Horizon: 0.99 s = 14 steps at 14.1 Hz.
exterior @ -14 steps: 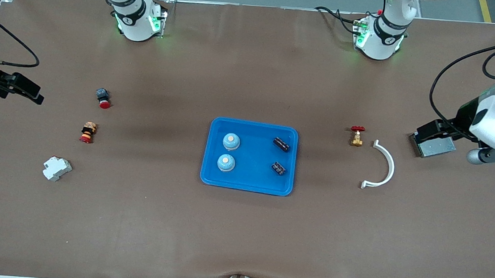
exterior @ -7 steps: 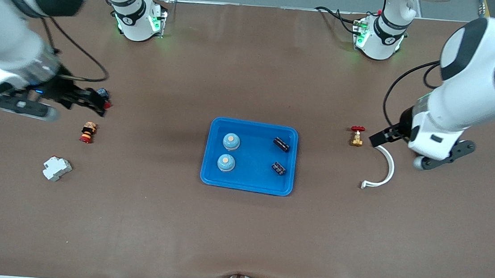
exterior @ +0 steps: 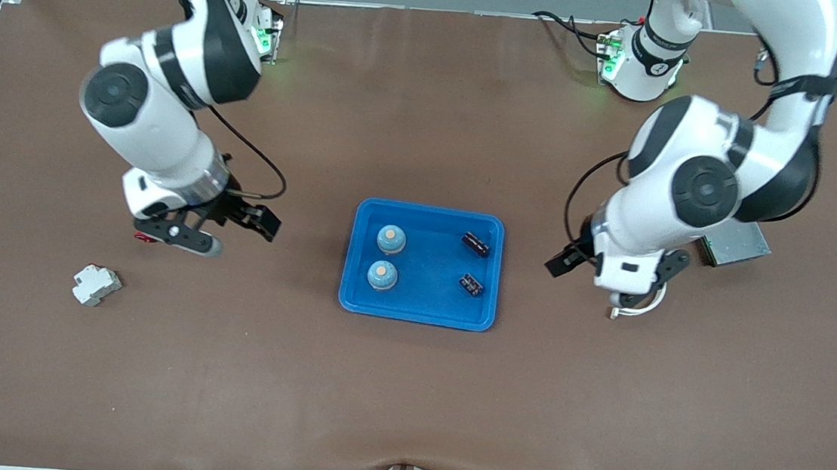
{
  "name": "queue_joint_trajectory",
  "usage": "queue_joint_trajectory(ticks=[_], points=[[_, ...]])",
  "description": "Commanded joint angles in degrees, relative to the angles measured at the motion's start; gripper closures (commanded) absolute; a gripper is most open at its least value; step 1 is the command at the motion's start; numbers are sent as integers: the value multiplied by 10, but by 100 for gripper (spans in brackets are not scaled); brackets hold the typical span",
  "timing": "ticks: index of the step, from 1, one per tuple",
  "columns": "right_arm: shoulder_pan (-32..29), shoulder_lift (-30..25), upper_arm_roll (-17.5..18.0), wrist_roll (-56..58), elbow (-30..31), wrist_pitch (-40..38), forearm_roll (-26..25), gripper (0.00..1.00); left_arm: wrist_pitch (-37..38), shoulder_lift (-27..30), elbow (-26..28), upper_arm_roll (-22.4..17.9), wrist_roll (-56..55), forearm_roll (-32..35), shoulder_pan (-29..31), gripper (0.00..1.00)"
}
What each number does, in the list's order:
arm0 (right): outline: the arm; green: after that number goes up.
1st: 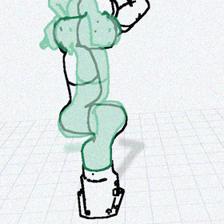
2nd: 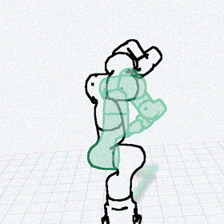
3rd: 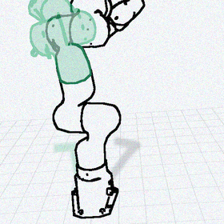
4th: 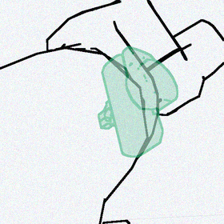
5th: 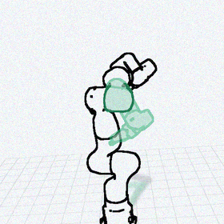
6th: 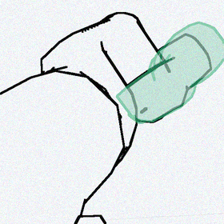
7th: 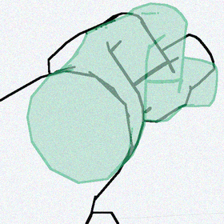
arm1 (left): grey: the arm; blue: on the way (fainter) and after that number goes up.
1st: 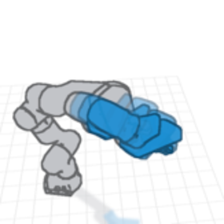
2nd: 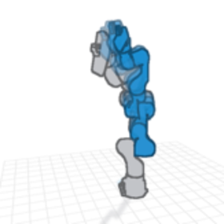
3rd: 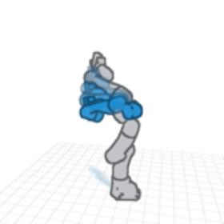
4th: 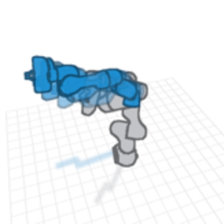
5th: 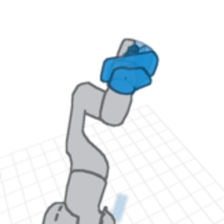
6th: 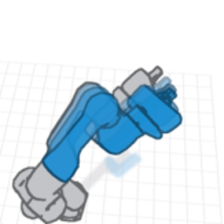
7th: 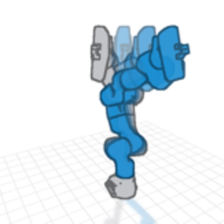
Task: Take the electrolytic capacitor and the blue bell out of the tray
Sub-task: 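Lower the right gripper onto a bell while the left gripper lowers onto a capacitor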
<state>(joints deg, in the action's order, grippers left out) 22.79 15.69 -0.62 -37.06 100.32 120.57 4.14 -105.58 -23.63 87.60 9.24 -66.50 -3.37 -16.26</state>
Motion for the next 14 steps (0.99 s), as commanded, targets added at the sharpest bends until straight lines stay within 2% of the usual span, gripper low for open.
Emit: queue_joint_trajectory(ticks=[1, 5, 9, 14], points=[[43, 42, -6, -63, -7, 47, 7, 0, -36, -35, -16, -2, -55, -8, -18, 0], [87, 90, -6, -93, -7, 93, 7, 0, -99, -81, -22, -3, -114, -8, -45, 0], [126, 123, -7, -118, -9, 107, -1, 0, -121, -144, -74, -4, -135, -5, -64, 0], [159, 153, -9, -159, -9, 142, -4, 0, -177, -172, -75, -5, -139, -3, -79, 0]])
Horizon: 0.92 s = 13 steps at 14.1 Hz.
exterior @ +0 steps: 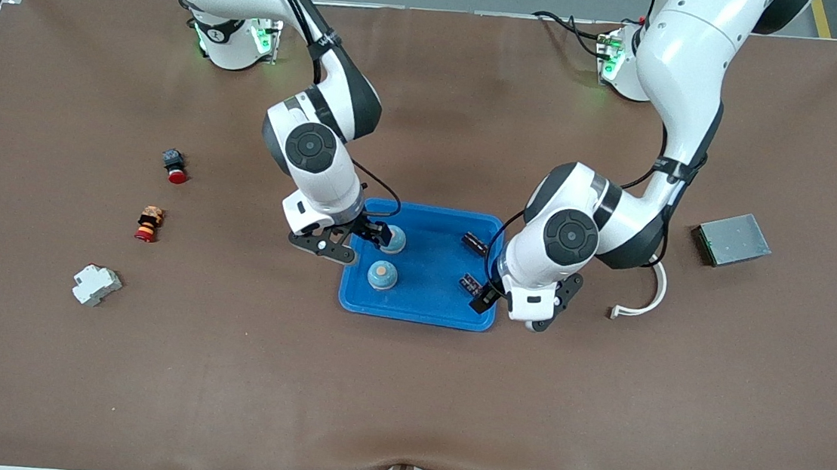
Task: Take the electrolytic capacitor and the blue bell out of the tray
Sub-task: 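Lower the right gripper onto a bell while the left gripper lowers onto a capacitor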
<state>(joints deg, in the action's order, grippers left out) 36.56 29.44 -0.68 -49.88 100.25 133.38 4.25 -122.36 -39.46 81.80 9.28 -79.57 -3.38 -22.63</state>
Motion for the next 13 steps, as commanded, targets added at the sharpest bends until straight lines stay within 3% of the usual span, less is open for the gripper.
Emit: queue_joint_trajectory(ticks=[1, 6, 13], points=[[32, 25, -10, -44, -8, 27, -5, 0, -23, -20, -17, -9, -9, -3, -21, 0], [51, 69, -11, -63, -9, 79, -5, 0, -61, -39, -16, -9, -9, 2, -37, 0], [61, 87, -13, -83, -10, 81, -33, 0, -77, -66, -15, -11, -10, 11, -47, 0]])
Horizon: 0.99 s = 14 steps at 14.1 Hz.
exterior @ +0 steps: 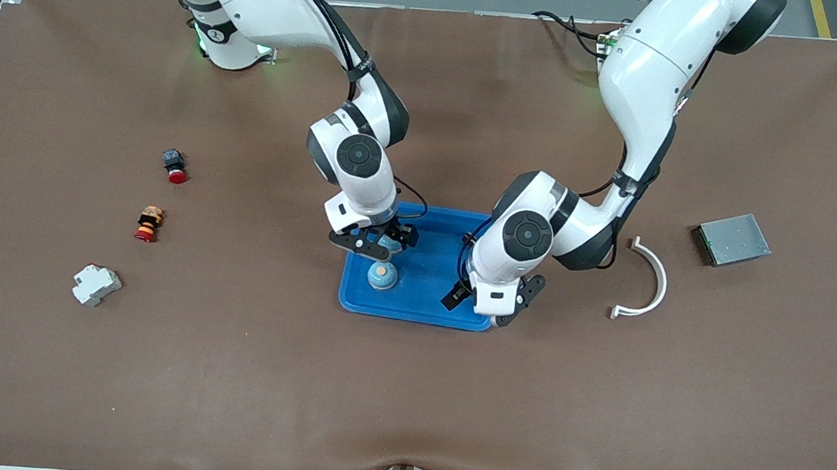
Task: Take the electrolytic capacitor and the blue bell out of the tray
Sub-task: 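Lower the right gripper onto a bell while the left gripper lowers onto a capacitor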
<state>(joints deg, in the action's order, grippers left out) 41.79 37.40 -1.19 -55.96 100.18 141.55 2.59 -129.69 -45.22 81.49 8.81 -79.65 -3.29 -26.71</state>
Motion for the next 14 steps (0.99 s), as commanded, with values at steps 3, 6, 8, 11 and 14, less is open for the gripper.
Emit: queue_joint_trajectory(ticks=[3, 6, 8, 11, 14], points=[[11, 14, -7, -27, -11, 0, -18, 0, -4, -17, -11, -7, -9, 10, -5, 0], [12, 21, -7, -31, -15, 6, -18, 0, -7, -28, -11, -17, -10, 10, -7, 0], [12, 21, -7, -32, -16, 6, -18, 0, -9, -29, -11, -17, -9, 10, -7, 0], [12, 24, -7, -32, -16, 9, -17, 0, -9, -33, -12, -18, -9, 11, -12, 0], [14, 29, -7, -32, -21, 14, -18, 15, -23, -37, -11, -18, -9, 11, -16, 0]])
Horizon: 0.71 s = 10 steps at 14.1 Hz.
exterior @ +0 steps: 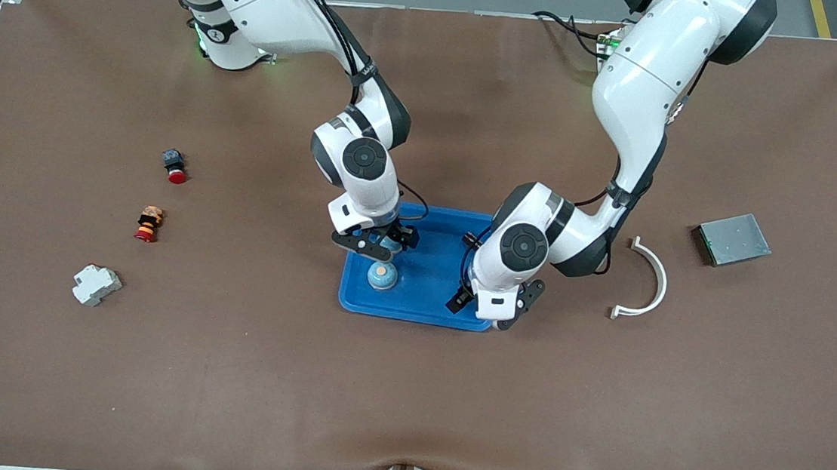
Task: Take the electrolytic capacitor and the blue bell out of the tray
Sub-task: 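Grasp and lift the bell with the right gripper while the left lifts the capacitor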
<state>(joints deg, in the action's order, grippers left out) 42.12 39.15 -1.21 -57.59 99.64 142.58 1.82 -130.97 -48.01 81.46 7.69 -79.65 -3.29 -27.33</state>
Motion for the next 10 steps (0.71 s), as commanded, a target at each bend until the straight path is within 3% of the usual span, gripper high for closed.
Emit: queue_joint_trajectory(ticks=[1, 4, 5, 10], points=[[13, 13, -6, -16, -15, 4, -10, 31, -10, -10, -10, -6, -9, 11, -9, 0], [14, 16, -5, -20, -16, 5, -9, 88, -12, -16, -10, -7, -9, 11, -8, 0], [13, 16, -5, -23, -19, 5, -6, 100, -12, -17, -10, -7, -9, 11, -8, 0], [13, 8, -2, -31, -38, -10, 0, 100, -21, -23, -10, -7, -10, 11, -9, 0]])
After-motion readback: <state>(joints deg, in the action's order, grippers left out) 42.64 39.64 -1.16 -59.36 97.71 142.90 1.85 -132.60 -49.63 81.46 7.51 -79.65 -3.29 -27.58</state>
